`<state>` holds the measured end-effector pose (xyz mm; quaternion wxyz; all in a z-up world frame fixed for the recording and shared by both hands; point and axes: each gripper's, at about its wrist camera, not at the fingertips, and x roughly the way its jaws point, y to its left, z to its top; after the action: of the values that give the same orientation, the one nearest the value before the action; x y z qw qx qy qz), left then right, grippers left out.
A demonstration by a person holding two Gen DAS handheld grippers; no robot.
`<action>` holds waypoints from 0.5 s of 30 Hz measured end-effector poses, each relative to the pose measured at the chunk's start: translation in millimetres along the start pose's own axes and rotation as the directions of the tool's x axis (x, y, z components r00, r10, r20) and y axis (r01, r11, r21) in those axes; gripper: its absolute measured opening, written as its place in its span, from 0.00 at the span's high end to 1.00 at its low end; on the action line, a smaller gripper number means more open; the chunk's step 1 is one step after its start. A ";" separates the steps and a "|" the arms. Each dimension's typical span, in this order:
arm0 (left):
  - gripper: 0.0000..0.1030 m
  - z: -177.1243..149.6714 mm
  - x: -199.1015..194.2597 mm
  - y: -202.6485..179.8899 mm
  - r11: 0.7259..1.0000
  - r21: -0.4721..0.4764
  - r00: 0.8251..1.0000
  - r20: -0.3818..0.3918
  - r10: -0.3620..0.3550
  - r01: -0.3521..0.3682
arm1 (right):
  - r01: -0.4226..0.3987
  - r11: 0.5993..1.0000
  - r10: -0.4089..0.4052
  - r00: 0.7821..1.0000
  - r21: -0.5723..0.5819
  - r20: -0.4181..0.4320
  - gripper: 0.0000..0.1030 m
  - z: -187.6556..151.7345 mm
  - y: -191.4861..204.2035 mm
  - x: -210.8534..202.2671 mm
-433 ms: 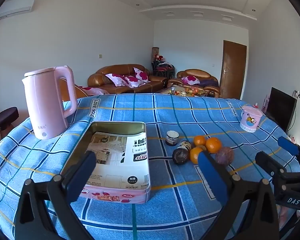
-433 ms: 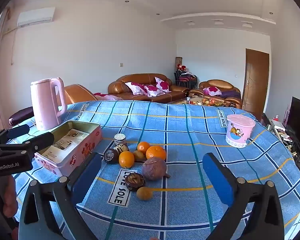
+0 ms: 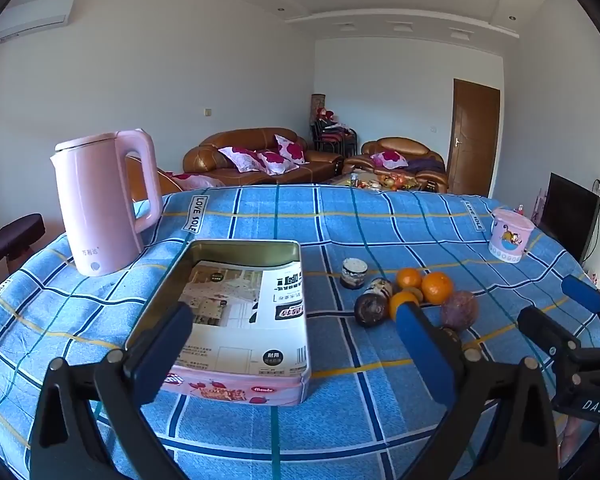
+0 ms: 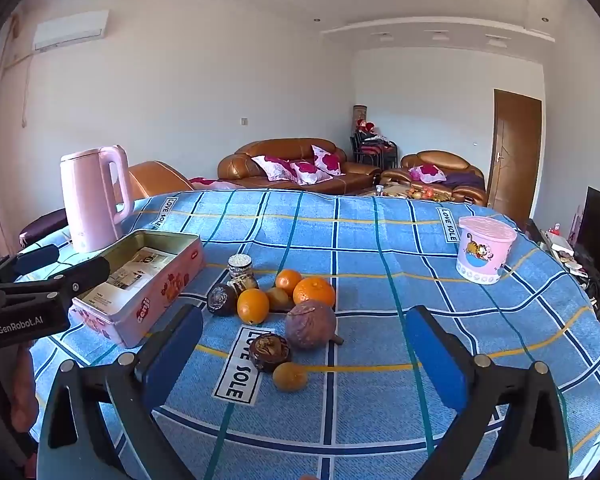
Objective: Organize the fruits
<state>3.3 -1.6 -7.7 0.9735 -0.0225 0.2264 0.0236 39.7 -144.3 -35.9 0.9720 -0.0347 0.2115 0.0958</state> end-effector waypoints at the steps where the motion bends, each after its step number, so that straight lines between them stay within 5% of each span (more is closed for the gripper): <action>1: 0.00 0.0 -0.4 -0.5 1.000 0.003 1.000 0.002 0.002 -0.002 | -0.001 1.000 0.001 1.000 -0.001 0.003 0.01 0.1 0.4 -1.2; 15: 0.00 -0.5 -2.5 5.1 1.000 0.002 1.000 0.003 0.005 -0.005 | -0.006 1.000 0.006 1.000 -0.004 -0.011 0.01 -1.1 2.7 -0.6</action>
<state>0.5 3.4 -7.2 0.9738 -0.0212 0.2248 0.0257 38.1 -141.9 -36.7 0.9706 -0.0364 0.2166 0.0989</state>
